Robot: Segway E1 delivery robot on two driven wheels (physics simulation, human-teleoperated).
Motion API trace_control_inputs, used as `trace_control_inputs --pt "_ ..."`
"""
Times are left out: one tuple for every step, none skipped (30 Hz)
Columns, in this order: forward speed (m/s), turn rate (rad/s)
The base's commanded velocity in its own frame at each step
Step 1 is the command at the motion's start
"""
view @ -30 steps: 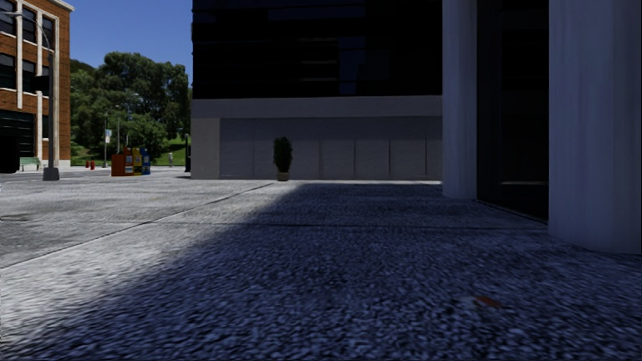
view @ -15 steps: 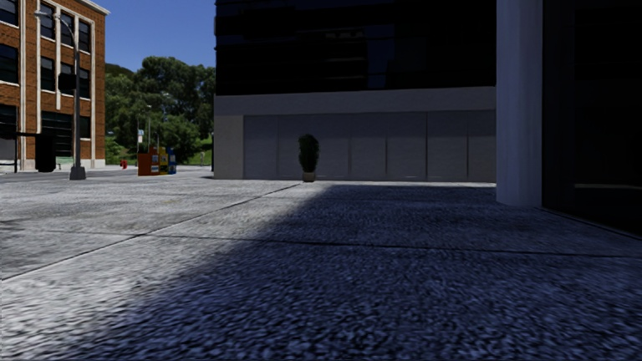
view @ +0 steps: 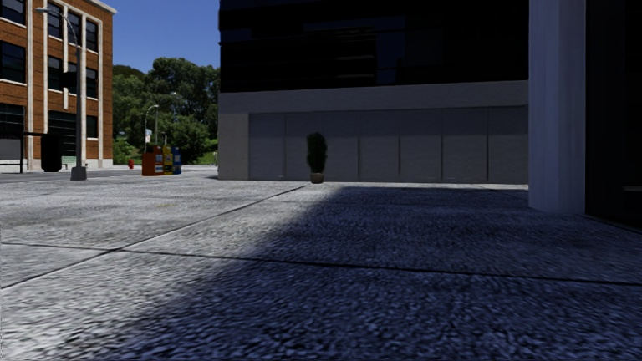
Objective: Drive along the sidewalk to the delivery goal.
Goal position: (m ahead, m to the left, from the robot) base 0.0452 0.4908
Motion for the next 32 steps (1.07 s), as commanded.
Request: trace_control_inputs --pt "0.66 0.00" --pt "0.20 0.00" --pt "0.00 0.00" --pt "0.00 0.00" --pt "0.00 0.00" --pt "0.00 0.00" --pt "0.00 0.00" --pt "0.00 0.00" --pt "0.00 0.00" --pt "0.00 0.00" --pt "0.00 0.00" --pt "0.00 0.00" --pt "0.00 0.00" --pt "0.00 0.00" --pt "0.00 0.00" --pt "0.00 0.00" --pt "0.00 0.00" --pt "0.00 0.00" --pt "0.00 0.00" --pt "0.00 0.00" --pt "0.00 0.00" --pt "0.00 0.00" --pt "0.00 0.00" --pt "0.00 0.00" --pt "0.00 0.00" --pt "0.00 0.00" --pt "0.00 0.00" --pt "0.00 0.00" --pt "0.00 0.00" --pt "0.00 0.00" --pt "0.00 0.00" --pt "0.00 0.00"
